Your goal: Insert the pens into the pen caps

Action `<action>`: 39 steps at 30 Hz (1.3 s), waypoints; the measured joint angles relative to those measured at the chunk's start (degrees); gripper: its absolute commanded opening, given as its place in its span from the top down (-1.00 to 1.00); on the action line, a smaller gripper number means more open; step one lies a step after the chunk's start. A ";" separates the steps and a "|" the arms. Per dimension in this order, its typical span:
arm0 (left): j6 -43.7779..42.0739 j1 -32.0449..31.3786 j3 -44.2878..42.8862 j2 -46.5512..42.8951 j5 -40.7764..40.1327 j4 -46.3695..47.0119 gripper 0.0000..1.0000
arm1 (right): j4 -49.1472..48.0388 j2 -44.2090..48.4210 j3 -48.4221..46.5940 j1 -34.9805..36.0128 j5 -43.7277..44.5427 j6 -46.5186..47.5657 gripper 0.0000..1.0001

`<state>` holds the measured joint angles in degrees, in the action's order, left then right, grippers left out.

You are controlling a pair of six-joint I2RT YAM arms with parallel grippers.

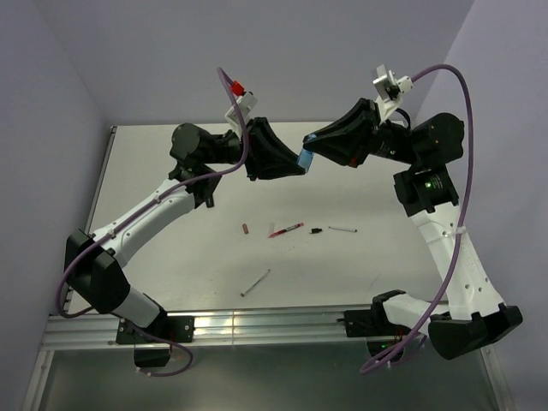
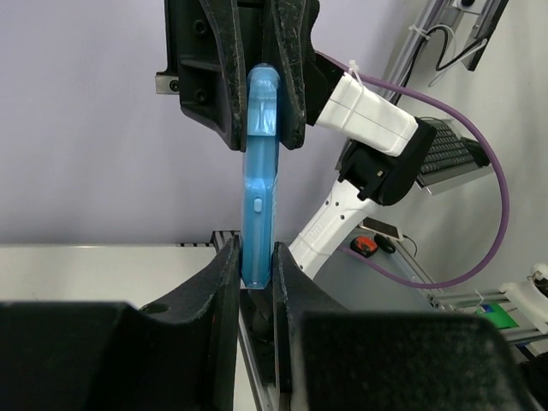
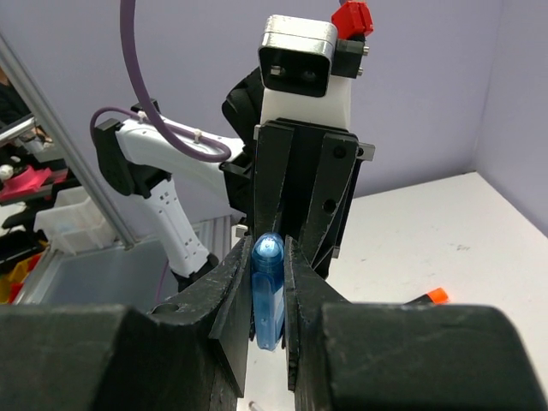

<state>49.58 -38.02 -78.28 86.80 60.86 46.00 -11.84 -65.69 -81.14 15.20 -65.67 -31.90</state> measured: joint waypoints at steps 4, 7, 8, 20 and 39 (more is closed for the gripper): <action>0.52 0.13 -0.74 0.87 1.42 -0.55 0.99 | -2.08 1.11 3.21 0.26 1.90 0.00 1.00; 0.79 0.22 -1.46 1.57 2.71 -0.98 0.99 | -3.48 1.79 5.33 0.61 2.95 0.00 1.00; 0.81 0.33 -1.57 1.75 2.95 -1.14 0.99 | -4.00 1.90 5.88 0.70 3.34 0.00 1.00; 0.85 1.81 -2.49 3.91 5.03 -3.19 0.99 | -6.80 0.13 8.63 0.83 4.83 -0.02 0.43; -10.23 28.68 16.06 -7.67 -12.37 -40.48 1.00 | 14.95 -8.50 0.13 -4.66 0.20 8.68 -0.98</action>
<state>39.35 -9.34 -62.22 79.13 48.49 5.52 3.11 -74.19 -81.01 10.55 -65.47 -23.22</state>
